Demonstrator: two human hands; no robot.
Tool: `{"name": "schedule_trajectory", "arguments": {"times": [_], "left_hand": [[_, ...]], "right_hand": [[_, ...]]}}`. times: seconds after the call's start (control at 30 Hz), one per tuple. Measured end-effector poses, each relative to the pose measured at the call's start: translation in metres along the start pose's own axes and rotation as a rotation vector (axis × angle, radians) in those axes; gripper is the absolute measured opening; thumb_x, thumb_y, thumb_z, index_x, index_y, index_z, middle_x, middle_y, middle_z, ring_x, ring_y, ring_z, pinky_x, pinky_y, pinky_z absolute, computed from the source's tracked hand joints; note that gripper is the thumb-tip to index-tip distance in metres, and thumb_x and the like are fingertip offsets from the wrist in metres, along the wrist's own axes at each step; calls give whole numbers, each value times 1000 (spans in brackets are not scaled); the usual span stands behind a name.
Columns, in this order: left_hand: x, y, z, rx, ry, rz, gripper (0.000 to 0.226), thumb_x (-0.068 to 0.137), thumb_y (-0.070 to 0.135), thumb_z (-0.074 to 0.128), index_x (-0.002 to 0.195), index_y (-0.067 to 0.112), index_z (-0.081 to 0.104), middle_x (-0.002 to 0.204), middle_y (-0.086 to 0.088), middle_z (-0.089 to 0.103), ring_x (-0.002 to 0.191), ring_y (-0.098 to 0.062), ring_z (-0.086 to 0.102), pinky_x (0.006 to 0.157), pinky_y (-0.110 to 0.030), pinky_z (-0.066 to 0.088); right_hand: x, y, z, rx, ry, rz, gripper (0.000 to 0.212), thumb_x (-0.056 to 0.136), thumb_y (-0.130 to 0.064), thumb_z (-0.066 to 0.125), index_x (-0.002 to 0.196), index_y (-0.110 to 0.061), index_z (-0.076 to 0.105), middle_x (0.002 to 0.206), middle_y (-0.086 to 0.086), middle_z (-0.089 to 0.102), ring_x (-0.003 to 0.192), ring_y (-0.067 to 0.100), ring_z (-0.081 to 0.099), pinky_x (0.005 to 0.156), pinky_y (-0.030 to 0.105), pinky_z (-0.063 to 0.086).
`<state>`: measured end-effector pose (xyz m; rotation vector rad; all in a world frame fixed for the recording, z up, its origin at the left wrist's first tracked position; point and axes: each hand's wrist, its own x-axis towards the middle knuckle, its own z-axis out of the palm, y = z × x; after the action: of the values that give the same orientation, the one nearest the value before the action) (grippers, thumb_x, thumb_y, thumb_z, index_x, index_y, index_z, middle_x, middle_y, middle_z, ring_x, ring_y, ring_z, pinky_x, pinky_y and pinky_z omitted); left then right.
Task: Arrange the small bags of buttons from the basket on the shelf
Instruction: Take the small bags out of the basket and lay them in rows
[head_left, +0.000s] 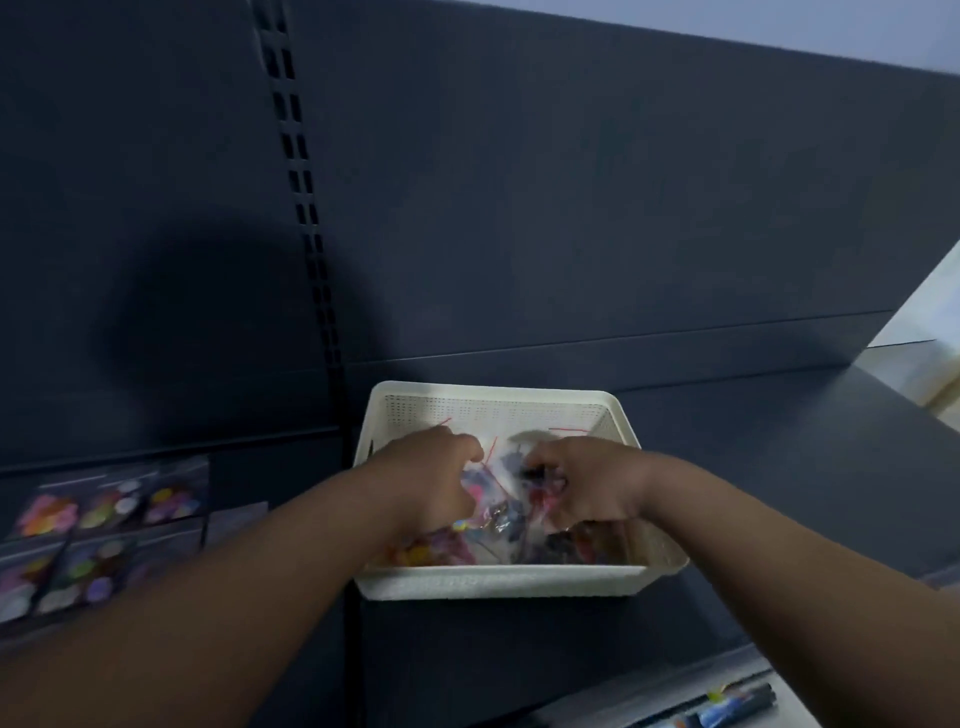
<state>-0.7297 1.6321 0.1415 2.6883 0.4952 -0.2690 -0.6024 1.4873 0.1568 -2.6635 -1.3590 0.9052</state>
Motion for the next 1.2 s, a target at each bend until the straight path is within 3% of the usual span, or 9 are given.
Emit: {"name": "schedule_trajectory", "arguments": {"times": [0.13, 0.2, 0.37, 0.57, 0.63, 0.83, 0.97, 1.1, 1.2], "left_hand": [[16, 9, 16, 3, -60, -26, 42, 75, 48, 66, 107, 25, 51, 105, 3, 48, 112, -22, 48, 94, -42, 45], [23, 11, 19, 79, -21, -44, 45, 76, 52, 63, 108, 23, 49, 103, 2, 41, 116, -21, 41, 94, -42, 43], [31, 12, 15, 145, -59, -92, 36, 78, 43, 65, 110, 28, 56, 114, 0, 47, 113, -20, 45, 86, -35, 46], [36, 13, 15, 133, 88, 8, 41, 81, 29, 64, 118, 24, 50, 124, 2, 45, 119, -19, 39, 97, -35, 40], [38, 18, 16, 93, 63, 58, 53, 79, 31, 66, 128, 27, 46, 125, 4, 48, 121, -18, 39, 102, -36, 37], [41, 25, 24, 291, -23, -6, 59, 79, 45, 66, 130, 25, 45, 126, -2, 47, 114, -23, 48, 90, -37, 43], [39, 33, 23, 193, -35, 53, 16, 84, 22, 60, 100, 25, 60, 110, -2, 53, 104, -23, 53, 88, -39, 48], [45, 24, 22, 36, 19, 30, 13, 82, 18, 60, 71, 25, 57, 96, 4, 55, 98, -18, 56, 88, -31, 46], [47, 18, 13, -170, 109, -24, 26, 81, 16, 62, 60, 27, 53, 80, 13, 54, 81, -8, 57, 70, -22, 44]], "right_hand": [[31, 16, 8, 124, 174, -107, 29, 78, -27, 70, 105, -26, 60, 104, -10, 61, 96, 14, 60, 87, 28, 49], [43, 19, 7, 120, 270, -136, 13, 82, -27, 65, 89, -25, 55, 93, -9, 60, 89, 15, 57, 78, 26, 46], [59, 14, 10, -82, 235, -199, 21, 75, -27, 68, 90, -20, 55, 100, 0, 57, 92, 21, 55, 75, 30, 46], [64, 20, 5, 146, 161, -221, 17, 78, -4, 62, 87, -18, 60, 95, -3, 57, 80, 17, 57, 55, 18, 45], [65, 23, 3, 225, 178, -218, 17, 77, -2, 62, 81, -19, 61, 92, -4, 59, 83, 18, 60, 64, 19, 48], [59, 31, -9, 462, 250, -134, 11, 80, -5, 63, 74, -15, 62, 67, -7, 55, 52, 5, 53, 46, 16, 45], [56, 34, -14, 708, 270, -103, 8, 71, -1, 66, 78, -5, 64, 74, 8, 62, 66, 21, 58, 65, 42, 54], [48, 35, -22, 947, 252, -101, 24, 76, 13, 63, 71, -9, 54, 70, 15, 56, 54, 19, 55, 48, 27, 44], [43, 37, -26, 1037, 228, -104, 28, 75, 16, 61, 74, -10, 52, 72, 15, 55, 61, 23, 55, 49, 26, 43]]}}
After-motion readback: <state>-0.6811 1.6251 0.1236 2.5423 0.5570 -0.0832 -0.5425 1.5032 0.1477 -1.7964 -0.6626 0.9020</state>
